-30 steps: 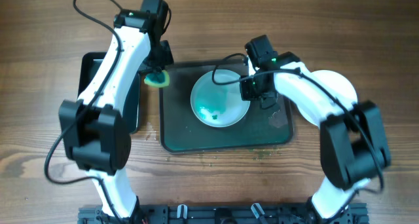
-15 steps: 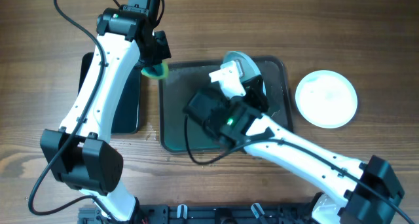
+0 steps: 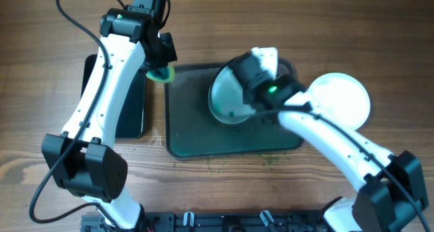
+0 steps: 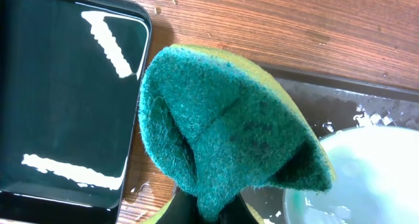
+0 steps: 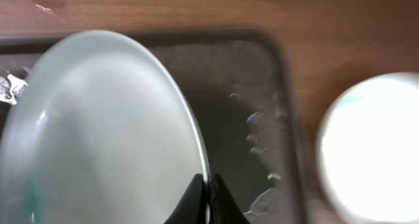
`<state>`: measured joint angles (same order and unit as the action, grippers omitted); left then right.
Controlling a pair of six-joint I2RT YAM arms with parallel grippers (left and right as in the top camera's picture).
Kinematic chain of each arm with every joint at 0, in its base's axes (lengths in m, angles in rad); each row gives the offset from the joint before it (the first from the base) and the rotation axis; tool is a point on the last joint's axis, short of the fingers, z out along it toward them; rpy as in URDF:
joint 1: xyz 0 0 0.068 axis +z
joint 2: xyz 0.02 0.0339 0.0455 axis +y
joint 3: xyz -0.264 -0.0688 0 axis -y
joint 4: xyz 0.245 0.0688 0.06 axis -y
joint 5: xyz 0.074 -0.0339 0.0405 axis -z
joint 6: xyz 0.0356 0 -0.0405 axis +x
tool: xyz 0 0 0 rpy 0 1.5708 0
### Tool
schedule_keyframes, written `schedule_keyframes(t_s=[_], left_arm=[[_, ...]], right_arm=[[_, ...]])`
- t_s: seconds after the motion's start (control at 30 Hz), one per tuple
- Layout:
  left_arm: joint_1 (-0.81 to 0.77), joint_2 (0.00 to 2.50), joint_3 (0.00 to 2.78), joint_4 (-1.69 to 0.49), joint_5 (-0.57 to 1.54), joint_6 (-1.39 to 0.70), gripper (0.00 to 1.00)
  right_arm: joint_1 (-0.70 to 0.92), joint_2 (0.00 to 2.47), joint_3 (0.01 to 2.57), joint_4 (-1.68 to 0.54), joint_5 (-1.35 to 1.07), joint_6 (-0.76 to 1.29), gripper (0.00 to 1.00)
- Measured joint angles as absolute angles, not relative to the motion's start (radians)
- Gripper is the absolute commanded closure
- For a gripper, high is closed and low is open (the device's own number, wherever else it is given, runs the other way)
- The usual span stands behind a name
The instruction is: Clean dirty plates on tray and stack at the side
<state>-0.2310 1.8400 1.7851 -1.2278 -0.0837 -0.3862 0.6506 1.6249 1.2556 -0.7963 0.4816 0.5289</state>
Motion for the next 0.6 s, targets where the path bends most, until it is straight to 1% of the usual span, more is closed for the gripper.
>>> schedule_keyframes(t_s=[0.03,0.13,0.17,0.2,0.23,0.3,0.37,0.43,0.57,0.6], left_arm=[[-0.231,1.840,1.785,-1.227,-0.084,-0.386,0.96],[-0.231,1.840,1.785,-1.227,-0.084,-0.386,0.96],[-0.231,1.840,1.785,-1.227,-0.084,-0.386,0.96],[-0.231,1.840,1.785,-1.227,-0.084,-0.386,0.96],[-0.231,1.840,1.785,-1.227,-0.084,-0.386,0.96],[-0.231,1.840,1.785,-1.227,-0.084,-0.386,0.96],[-0.231,1.840,1.785,-1.228,-0.084,-0.386,0.96],[-0.231,1.840,1.785,-1.227,-0.084,-0.386,0.96],[-0.231,1.840,1.785,-1.222,-0.083,-0.386,0.96],[-0.231,1.840,1.785,-1.222,-0.081,-0.386,0.96]], right_arm=[[0.571,1.634,1.217,-0.725,0.311,0.563,0.96],[0.498,1.659,1.114,-0.601,0.135,0.638,0.96],[0.488,1.675,1.081,-0.579,0.085,0.665,0.88],[0.487,1.689,1.051,-0.566,0.044,0.687,0.73],[0.488,1.692,1.036,-0.559,0.019,0.699,0.62],[0.489,1.696,1.027,-0.555,-0.031,0.713,0.46],[0.489,1.696,1.026,-0.521,-0.074,0.676,0.43],[0.472,1.696,1.026,-0.505,-0.132,0.586,0.42],[0.353,1.753,1.073,-0.516,-0.221,0.325,0.48],[0.335,1.784,1.097,-0.529,-0.228,0.281,0.53]])
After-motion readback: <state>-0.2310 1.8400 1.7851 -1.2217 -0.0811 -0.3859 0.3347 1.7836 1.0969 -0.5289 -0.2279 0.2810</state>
